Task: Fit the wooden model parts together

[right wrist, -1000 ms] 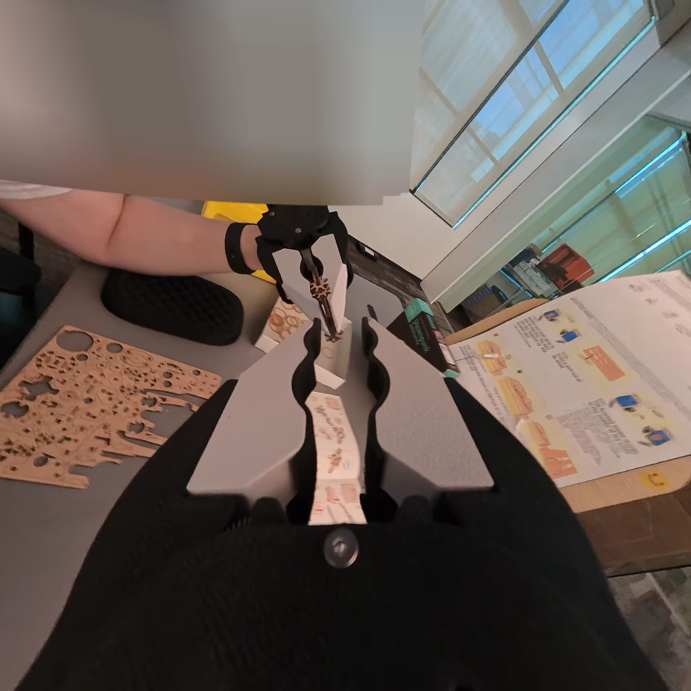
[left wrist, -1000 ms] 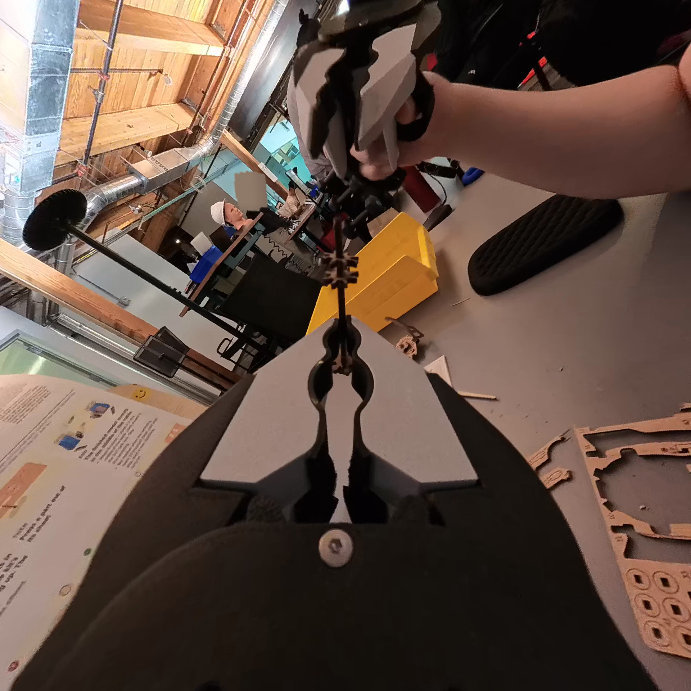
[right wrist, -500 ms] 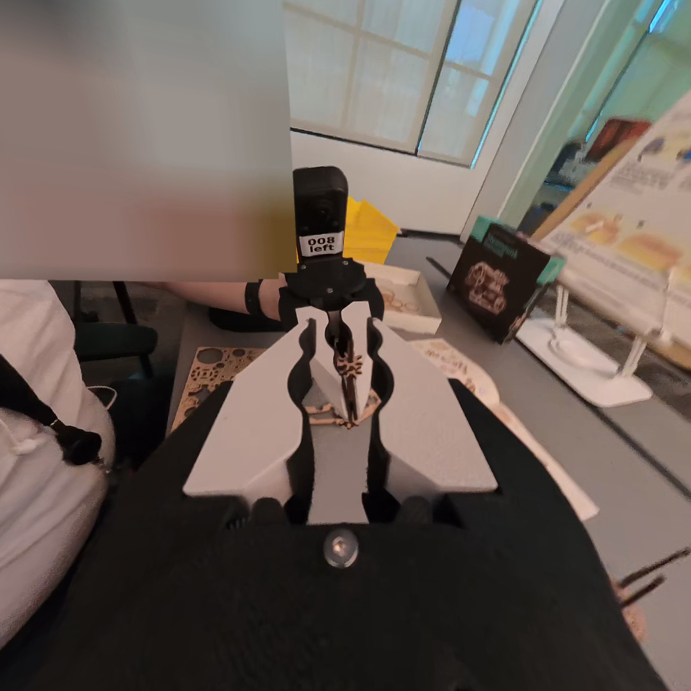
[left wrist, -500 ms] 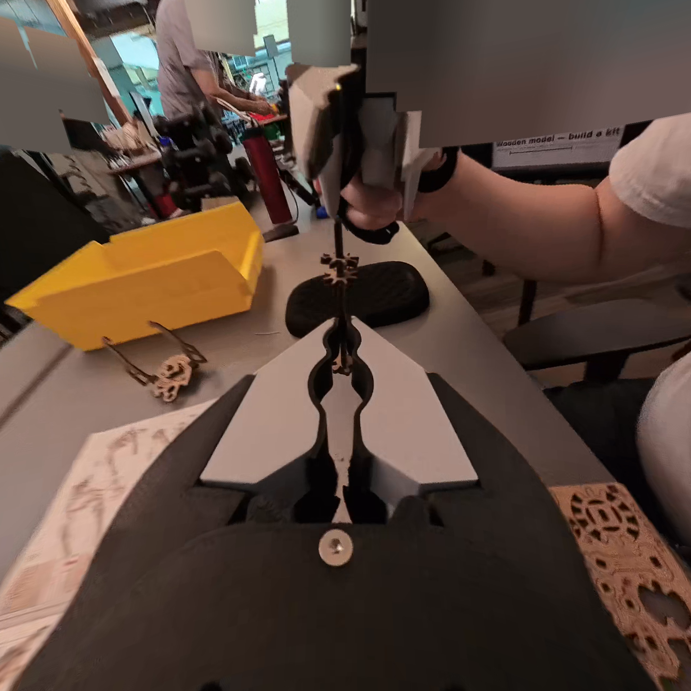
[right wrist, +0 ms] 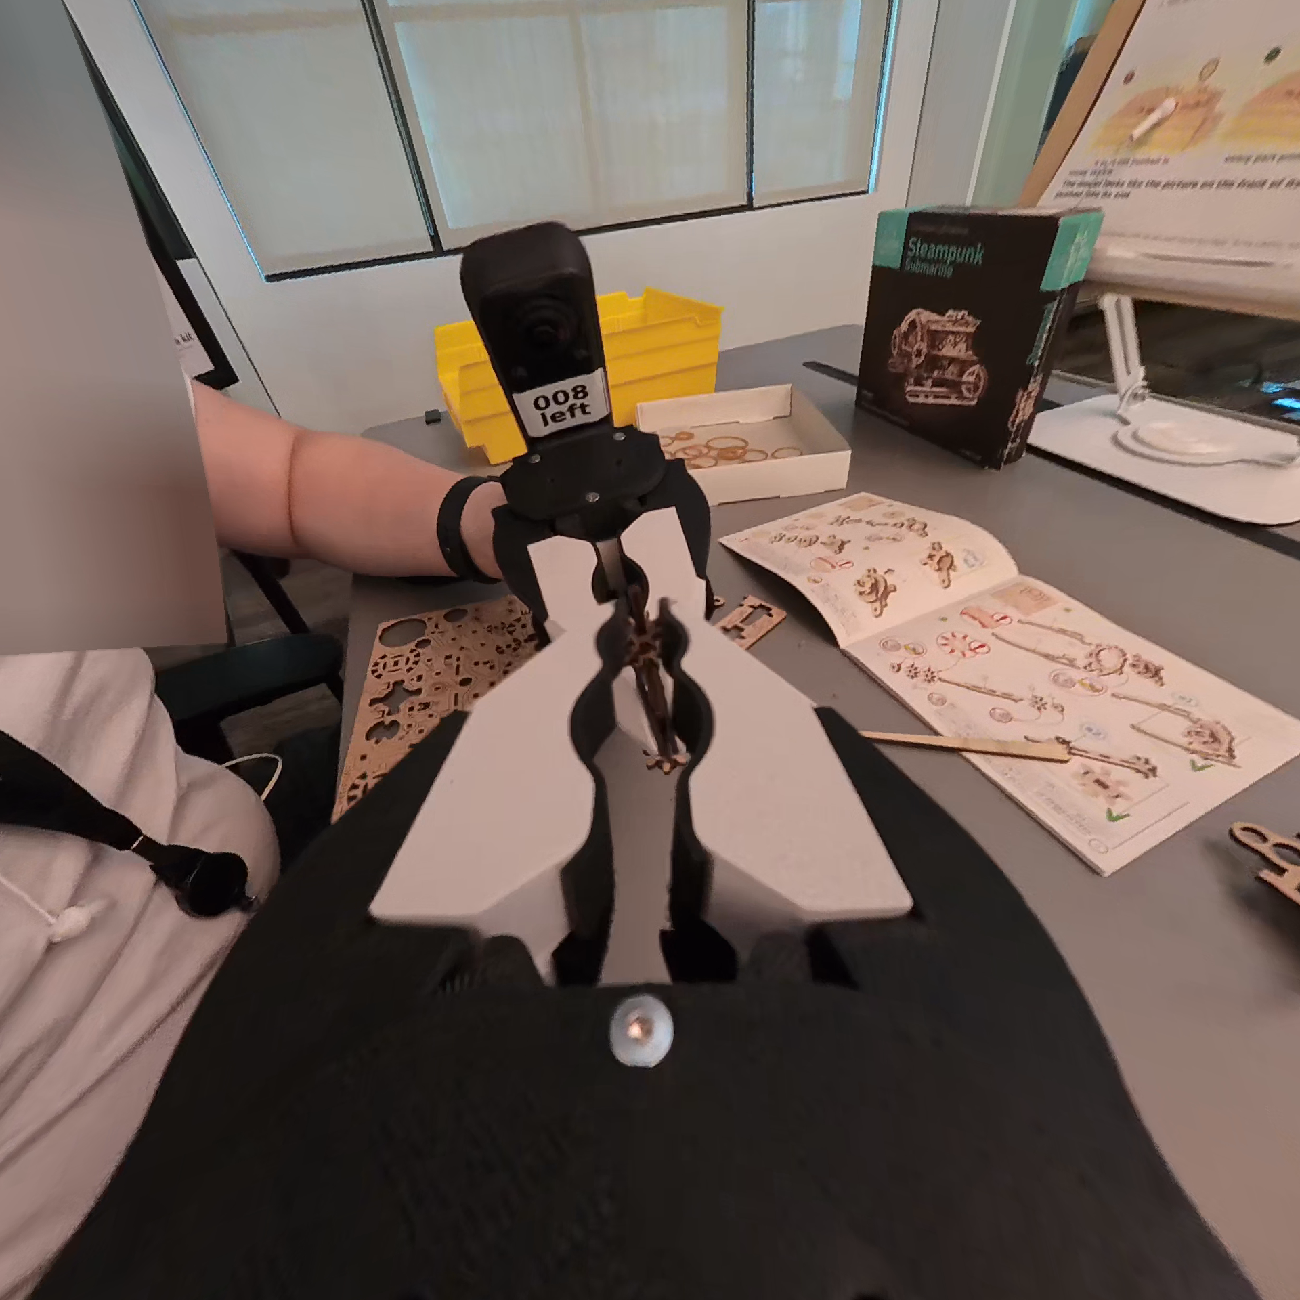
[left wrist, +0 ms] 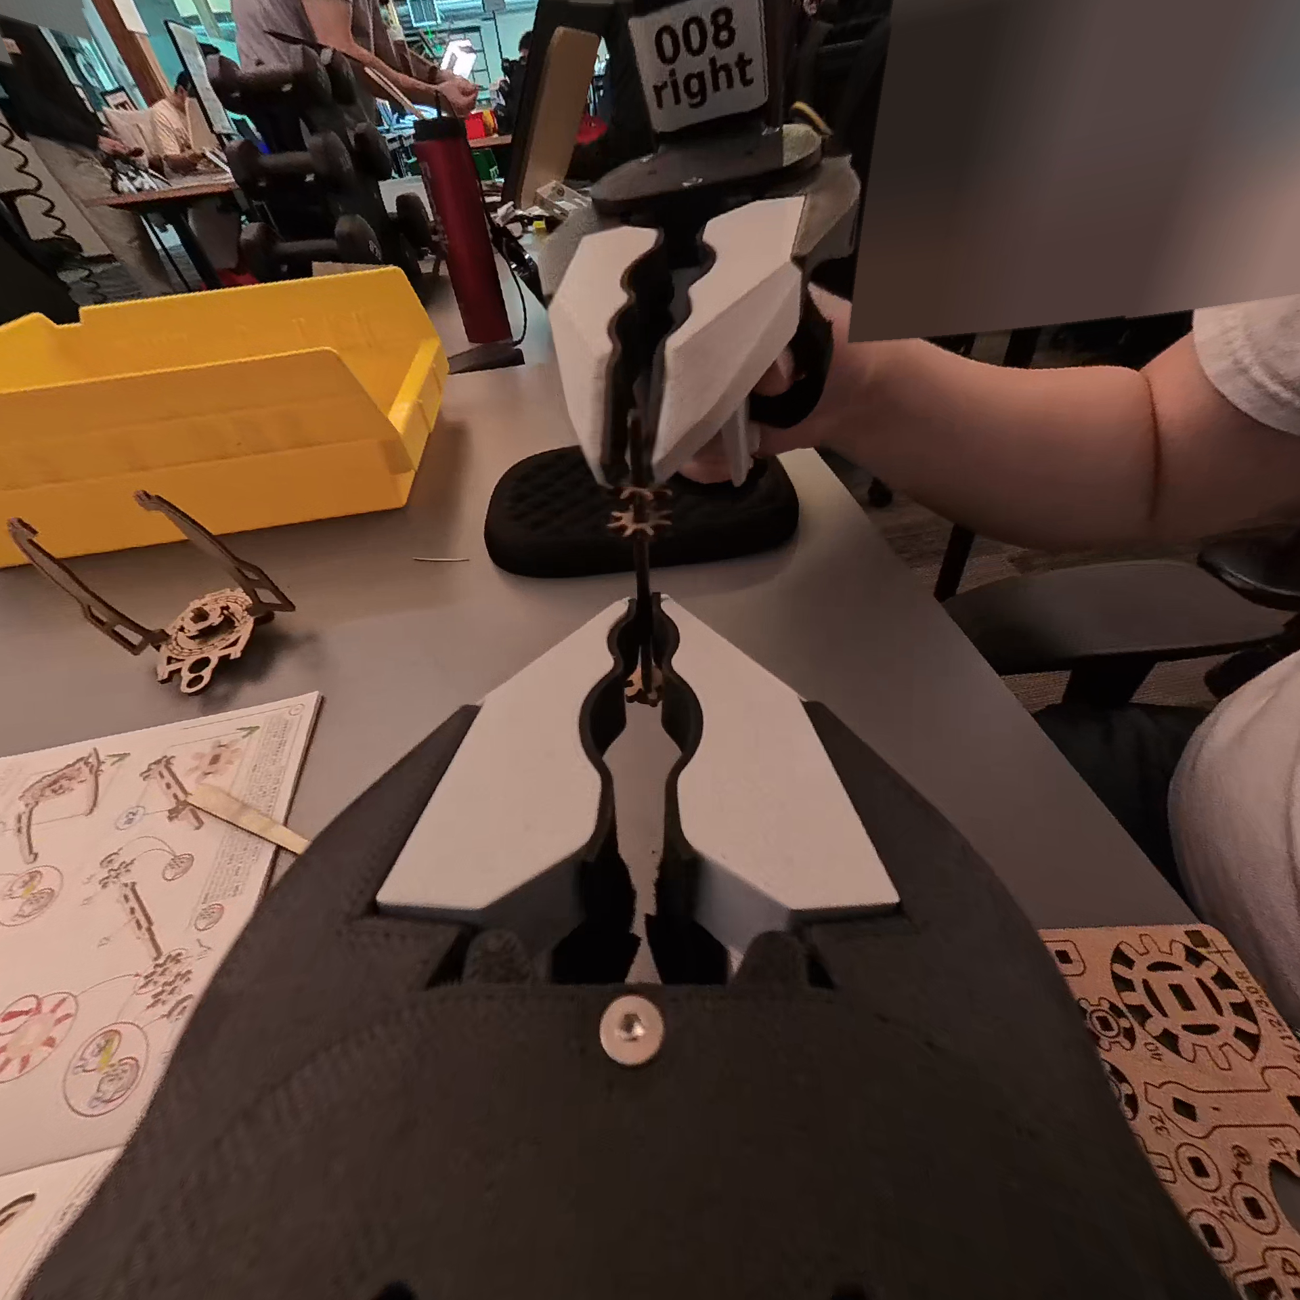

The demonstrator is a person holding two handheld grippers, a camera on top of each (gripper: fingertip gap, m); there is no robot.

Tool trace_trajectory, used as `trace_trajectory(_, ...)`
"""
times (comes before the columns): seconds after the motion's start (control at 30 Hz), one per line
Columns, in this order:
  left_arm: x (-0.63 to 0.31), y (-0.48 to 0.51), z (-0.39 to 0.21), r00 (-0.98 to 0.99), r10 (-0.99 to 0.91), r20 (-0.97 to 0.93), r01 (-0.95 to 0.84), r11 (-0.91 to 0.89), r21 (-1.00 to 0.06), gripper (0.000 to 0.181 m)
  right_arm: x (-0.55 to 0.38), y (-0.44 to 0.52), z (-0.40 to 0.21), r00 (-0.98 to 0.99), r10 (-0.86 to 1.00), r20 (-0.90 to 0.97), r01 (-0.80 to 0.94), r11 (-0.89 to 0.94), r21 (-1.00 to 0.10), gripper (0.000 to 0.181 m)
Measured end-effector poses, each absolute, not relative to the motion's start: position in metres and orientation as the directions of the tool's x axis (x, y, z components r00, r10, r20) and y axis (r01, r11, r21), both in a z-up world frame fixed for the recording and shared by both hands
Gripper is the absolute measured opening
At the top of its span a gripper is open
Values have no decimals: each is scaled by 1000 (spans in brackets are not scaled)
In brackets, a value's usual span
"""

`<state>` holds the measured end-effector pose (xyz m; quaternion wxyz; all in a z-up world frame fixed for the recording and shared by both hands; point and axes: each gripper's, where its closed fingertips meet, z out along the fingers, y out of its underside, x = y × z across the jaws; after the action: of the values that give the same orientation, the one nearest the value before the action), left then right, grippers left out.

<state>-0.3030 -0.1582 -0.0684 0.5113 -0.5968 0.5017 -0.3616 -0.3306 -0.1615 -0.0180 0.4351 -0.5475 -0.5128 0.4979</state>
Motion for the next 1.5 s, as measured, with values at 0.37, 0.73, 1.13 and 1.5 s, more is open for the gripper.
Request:
trace_trajectory(0.37, -301, -163, -87, 196, -976, -95, -317, 29, -948, 7, -330, -160, -37, -32, 986, -167, 134, -161, -978, 0)
trace_trajectory(0.73, -301, -165, -109, 195, -976, -94, -449, -4, -894, 2, -330, -166, -68, -26, 986, -164, 229, -154, -961, 1)
trace_trajectory(1.13, -313, -171, -142, 162, -959, -232, -639, 77, -765, 4, -337, -174, -78, -21, 991, -130, 293, -118, -949, 1)
trace_trajectory(1.5, -312, -171, -133, 187, -963, -197, -593, 49, -804, 3, -340, -175, -79, -12, 994, -106, 313, -97, -945, 2)
